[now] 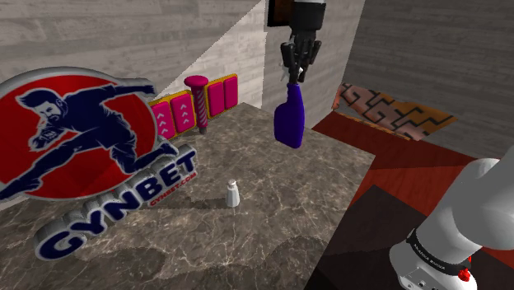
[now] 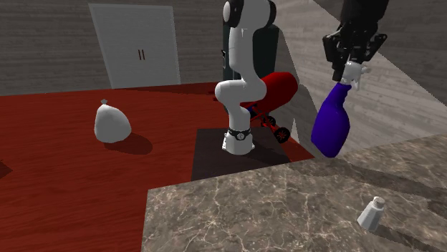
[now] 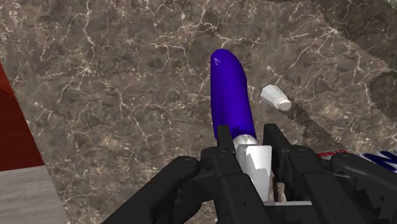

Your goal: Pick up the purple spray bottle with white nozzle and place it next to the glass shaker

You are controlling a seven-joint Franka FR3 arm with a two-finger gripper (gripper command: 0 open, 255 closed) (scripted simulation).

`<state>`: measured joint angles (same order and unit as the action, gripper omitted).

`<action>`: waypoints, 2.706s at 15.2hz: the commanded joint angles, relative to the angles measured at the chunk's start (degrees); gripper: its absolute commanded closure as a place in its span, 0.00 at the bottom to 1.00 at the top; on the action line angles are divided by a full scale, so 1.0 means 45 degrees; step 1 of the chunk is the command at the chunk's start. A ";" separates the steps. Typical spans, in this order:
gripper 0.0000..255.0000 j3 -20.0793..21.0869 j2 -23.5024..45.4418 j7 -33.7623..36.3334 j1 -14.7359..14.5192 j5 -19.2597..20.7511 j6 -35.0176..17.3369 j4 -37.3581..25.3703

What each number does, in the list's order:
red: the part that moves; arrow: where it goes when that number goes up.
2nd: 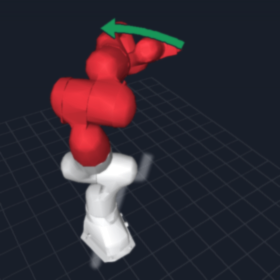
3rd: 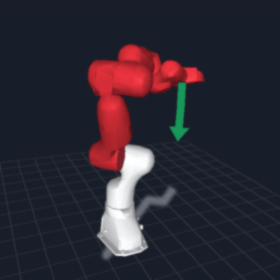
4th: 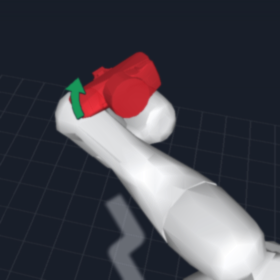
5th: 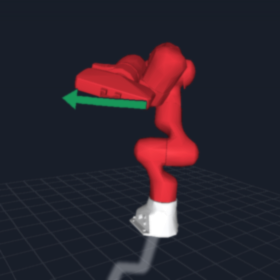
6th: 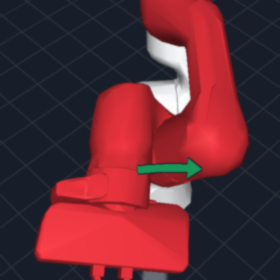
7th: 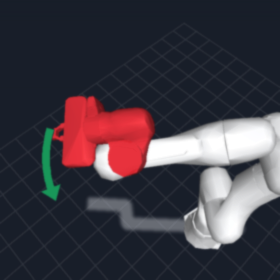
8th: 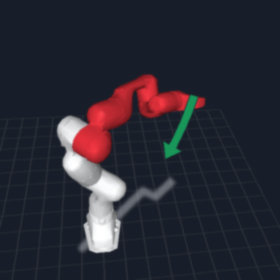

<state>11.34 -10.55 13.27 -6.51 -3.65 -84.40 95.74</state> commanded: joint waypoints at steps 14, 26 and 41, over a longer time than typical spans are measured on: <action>1.00 0.2329 0.5249 0.4514 -0.2350 0.1477 -0.0327 -0.4822; 1.00 0.2525 0.9634 0.6278 -0.4802 0.3098 0.0433 -0.9800; 1.00 0.2592 0.8579 0.6313 -0.4025 0.2766 -0.2843 -0.5437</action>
<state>23.03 28.01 41.72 -24.71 8.79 -96.56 70.73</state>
